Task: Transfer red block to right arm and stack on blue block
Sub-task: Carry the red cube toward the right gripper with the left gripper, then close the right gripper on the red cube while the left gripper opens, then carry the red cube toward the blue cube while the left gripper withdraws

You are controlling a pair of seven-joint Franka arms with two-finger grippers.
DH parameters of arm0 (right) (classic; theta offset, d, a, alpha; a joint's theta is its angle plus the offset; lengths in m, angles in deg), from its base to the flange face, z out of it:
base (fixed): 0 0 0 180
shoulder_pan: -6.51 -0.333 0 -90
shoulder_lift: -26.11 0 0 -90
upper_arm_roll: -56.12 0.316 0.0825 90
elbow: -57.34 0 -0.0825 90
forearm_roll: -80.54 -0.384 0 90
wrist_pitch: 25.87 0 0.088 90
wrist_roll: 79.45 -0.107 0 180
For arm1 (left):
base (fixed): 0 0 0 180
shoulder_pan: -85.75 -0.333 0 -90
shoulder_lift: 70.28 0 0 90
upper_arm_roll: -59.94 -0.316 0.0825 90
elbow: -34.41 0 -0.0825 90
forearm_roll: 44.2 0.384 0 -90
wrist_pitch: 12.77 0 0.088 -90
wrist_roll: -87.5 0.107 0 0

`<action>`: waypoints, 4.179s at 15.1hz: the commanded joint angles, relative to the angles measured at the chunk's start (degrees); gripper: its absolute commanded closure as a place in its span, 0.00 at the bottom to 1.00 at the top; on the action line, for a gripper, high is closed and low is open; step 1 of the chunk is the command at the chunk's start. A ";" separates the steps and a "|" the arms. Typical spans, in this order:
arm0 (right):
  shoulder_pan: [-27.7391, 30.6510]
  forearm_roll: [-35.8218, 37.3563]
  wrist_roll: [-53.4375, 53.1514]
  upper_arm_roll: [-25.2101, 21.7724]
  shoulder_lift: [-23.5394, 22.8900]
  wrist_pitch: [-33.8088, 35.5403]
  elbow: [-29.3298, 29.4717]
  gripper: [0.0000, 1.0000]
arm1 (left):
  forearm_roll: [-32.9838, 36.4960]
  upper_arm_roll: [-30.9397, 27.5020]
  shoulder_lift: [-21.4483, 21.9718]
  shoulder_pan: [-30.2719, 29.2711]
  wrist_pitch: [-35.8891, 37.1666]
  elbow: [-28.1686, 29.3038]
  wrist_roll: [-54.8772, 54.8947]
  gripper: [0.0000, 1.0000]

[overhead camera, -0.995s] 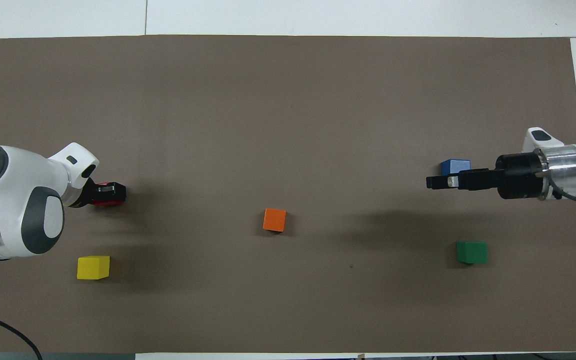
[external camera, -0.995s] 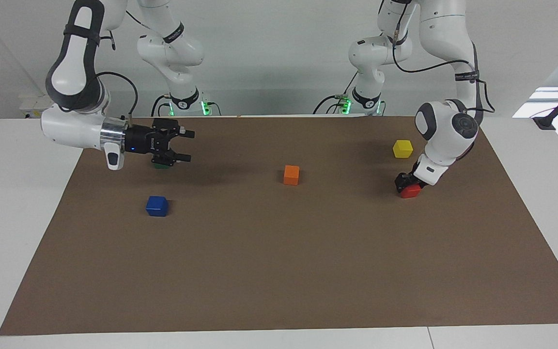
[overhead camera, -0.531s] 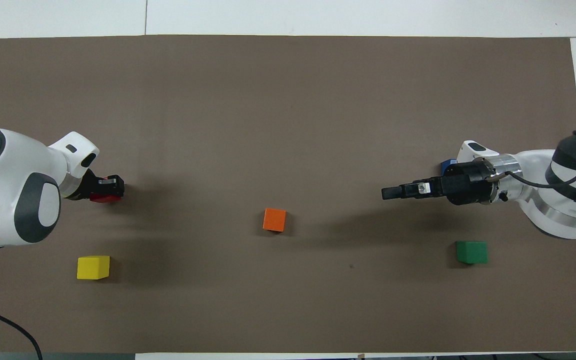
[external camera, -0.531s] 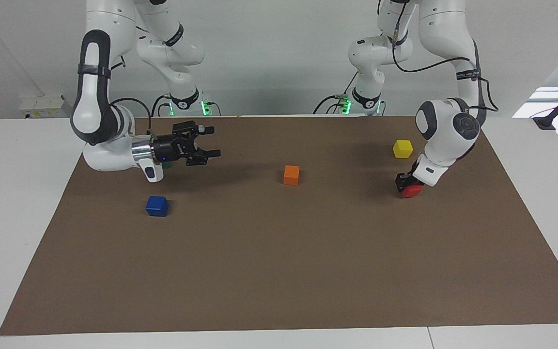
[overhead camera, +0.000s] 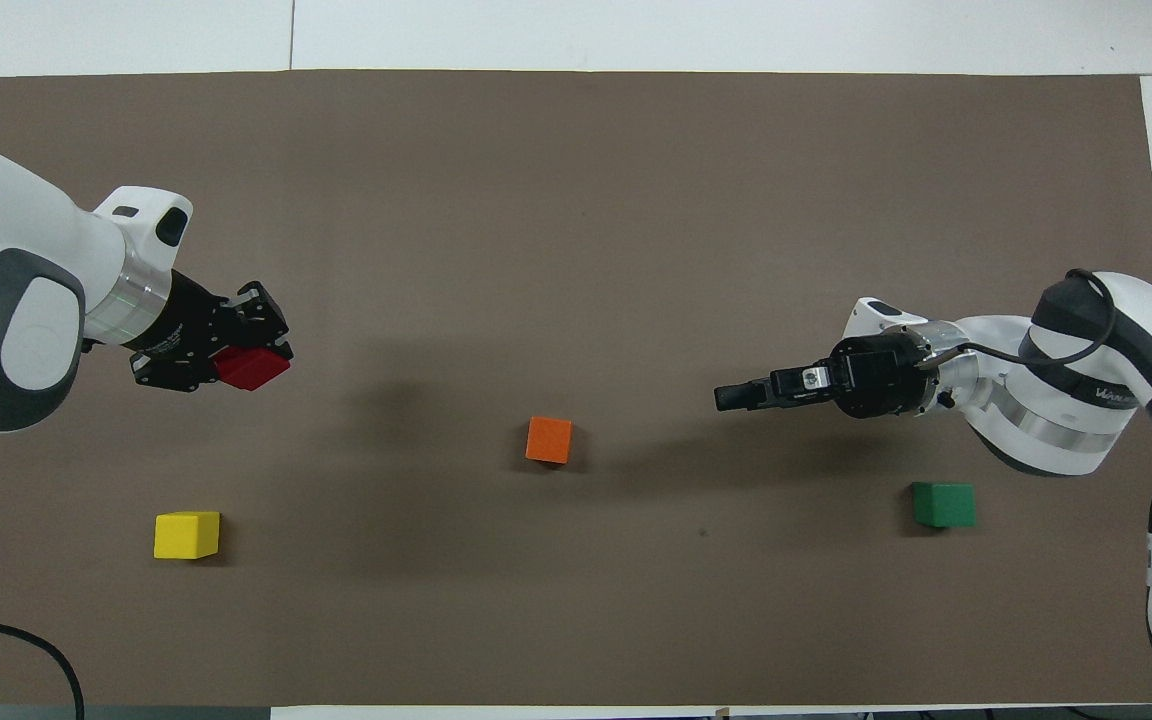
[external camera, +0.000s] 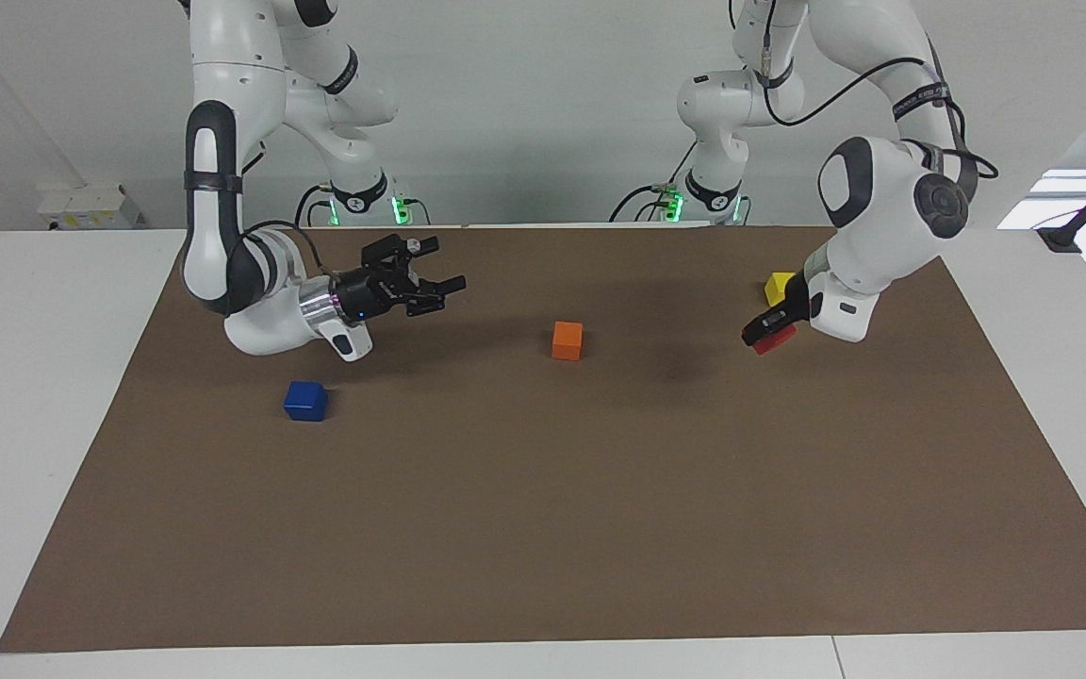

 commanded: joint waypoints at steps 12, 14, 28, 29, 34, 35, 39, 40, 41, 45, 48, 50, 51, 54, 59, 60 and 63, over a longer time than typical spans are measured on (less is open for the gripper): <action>-7.89 -10.65 4.24 0.22 0.97 -2.12 -1.36 0.00 | -32.49 2.87 10.86 11.10 -19.31 3.96 -65.39 1.00; -10.35 -13.63 6.17 0.22 1.23 -3.09 -2.59 0.00 | -35.21 2.79 12.18 13.47 -21.97 6.77 -66.19 1.00; -19.24 -28.06 5.66 1.01 -2.98 -0.72 -2.16 0.02 | -38.04 2.87 16.93 24.82 -35.69 17.85 -66.64 1.00; -19.24 -28.15 5.57 1.19 -2.98 -0.81 -2.16 0.18 | -38.04 2.87 17.02 24.73 -35.16 18.03 -66.64 1.00; -19.24 -28.06 5.48 1.19 -2.98 -1.07 -2.16 1.00 | -38.04 2.78 17.37 24.73 -34.90 18.47 -66.37 1.00; -19.24 -28.06 5.48 1.19 -2.98 -1.07 -2.16 1.00 | -38.04 2.78 17.37 24.73 -34.90 18.47 -66.11 1.00; -19.15 -28.06 5.57 1.19 -2.98 -0.90 -1.98 1.00 | -37.86 2.78 17.54 24.73 -34.98 18.29 -66.02 0.27; -19.15 -28.06 5.57 1.19 -2.98 -0.90 -1.90 1.00 | -37.60 2.70 17.81 24.21 -34.98 18.12 -66.02 0.00; -19.15 -28.06 5.57 1.19 -2.98 -0.90 -1.89 1.00 | -37.34 2.35 18.50 23.42 -34.98 17.86 -66.02 0.00; -19.06 -28.06 4.61 1.10 -2.72 -1.34 -1.54 1.00 | -33.94 2.17 21.67 9.74 -20.18 16.89 -64.71 0.00; -18.80 -27.97 3.47 1.10 -2.72 -1.42 -1.28 1.00 | -21.98 1.82 21.76 5.32 -13.81 16.27 -51.66 0.00; -18.28 -26.84 0.92 0.75 -1.58 -3.34 -0.58 1.00 | -19.42 1.55 21.76 -0.55 -12.05 16.10 -42.86 0.00; -17.32 -24.04 -1.00 0.58 0.34 -7.19 -0.14 1.00 | -15.93 1.55 21.33 -3.02 -12.04 15.23 -36.81 0.00; -12.05 -8.69 -9.52 0.57 5.70 -17.30 3.02 1.00 | -0.48 1.38 19.48 -4.01 -11.87 13.20 -15.02 0.00; -3.79 18.11 -21.66 0.40 11.34 -21.46 10.13 1.00 | 13.37 0.68 7.12 -5.41 0.84 -2.92 19.98 0.00; -2.29 24.00 -22.81 0.40 11.34 -21.29 12.06 1.00 | 14.42 0.76 3.00 -5.85 5.05 -8.98 20.72 0.00; 0.18 41.23 -25.98 0.40 11.78 -21.64 17.07 1.00 | 17.24 1.03 -2.67 -4.89 10.80 -17.74 21.08 0.00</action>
